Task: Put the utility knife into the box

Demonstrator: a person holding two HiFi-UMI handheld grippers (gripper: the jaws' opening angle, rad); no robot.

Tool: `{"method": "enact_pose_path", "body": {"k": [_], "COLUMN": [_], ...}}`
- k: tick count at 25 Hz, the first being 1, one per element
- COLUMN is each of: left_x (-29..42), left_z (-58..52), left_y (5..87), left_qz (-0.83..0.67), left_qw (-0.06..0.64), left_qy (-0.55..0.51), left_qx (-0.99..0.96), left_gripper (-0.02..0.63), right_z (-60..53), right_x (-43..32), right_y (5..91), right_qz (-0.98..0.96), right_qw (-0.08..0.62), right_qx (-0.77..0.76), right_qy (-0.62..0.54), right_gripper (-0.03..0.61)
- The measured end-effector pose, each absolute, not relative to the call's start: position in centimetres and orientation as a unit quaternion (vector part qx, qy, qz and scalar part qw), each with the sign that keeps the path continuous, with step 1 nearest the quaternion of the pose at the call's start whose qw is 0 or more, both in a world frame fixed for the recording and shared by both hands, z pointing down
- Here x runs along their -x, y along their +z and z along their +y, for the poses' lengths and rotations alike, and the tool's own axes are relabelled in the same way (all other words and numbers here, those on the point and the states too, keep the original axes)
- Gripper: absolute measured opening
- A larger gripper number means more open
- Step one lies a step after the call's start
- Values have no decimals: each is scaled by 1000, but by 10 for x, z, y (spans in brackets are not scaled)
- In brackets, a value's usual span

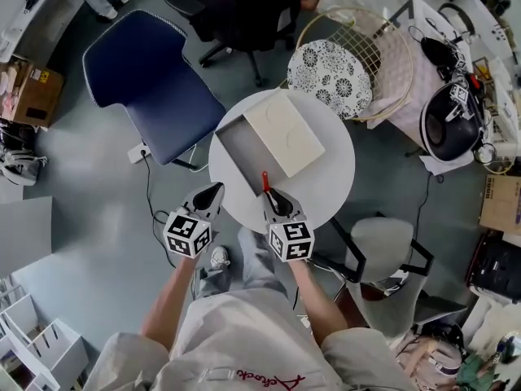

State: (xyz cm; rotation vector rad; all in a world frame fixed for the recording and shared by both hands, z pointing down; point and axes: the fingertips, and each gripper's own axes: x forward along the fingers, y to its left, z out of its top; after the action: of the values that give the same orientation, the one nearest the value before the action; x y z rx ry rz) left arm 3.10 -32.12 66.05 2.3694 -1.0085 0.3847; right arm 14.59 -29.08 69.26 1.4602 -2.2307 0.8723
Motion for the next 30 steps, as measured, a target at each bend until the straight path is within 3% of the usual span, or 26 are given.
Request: {"method": "enact_pose_path", "body": {"k": [6,15,30], "left_x": [-33,-22,-4], "left_z": [-314,-310,-302], "left_y": [668,674,669], "left_qz": [-366,-374,-405], "left_qw": [271,274,279], "left_qy": [152,156,139], "left_qx": [-877,-872,-859], "left_gripper": [11,11,11], "right_z": [-300,-316,-374], "right_x": [-147,-135,-102], "right_y": [702,707,714], "right_qz": [-797,-823,-818], "right_qw": [204,330,356], "right_qx": [-494,-432,-414], "right_qy": [281,165,183], "right_gripper": [71,71,71]}}
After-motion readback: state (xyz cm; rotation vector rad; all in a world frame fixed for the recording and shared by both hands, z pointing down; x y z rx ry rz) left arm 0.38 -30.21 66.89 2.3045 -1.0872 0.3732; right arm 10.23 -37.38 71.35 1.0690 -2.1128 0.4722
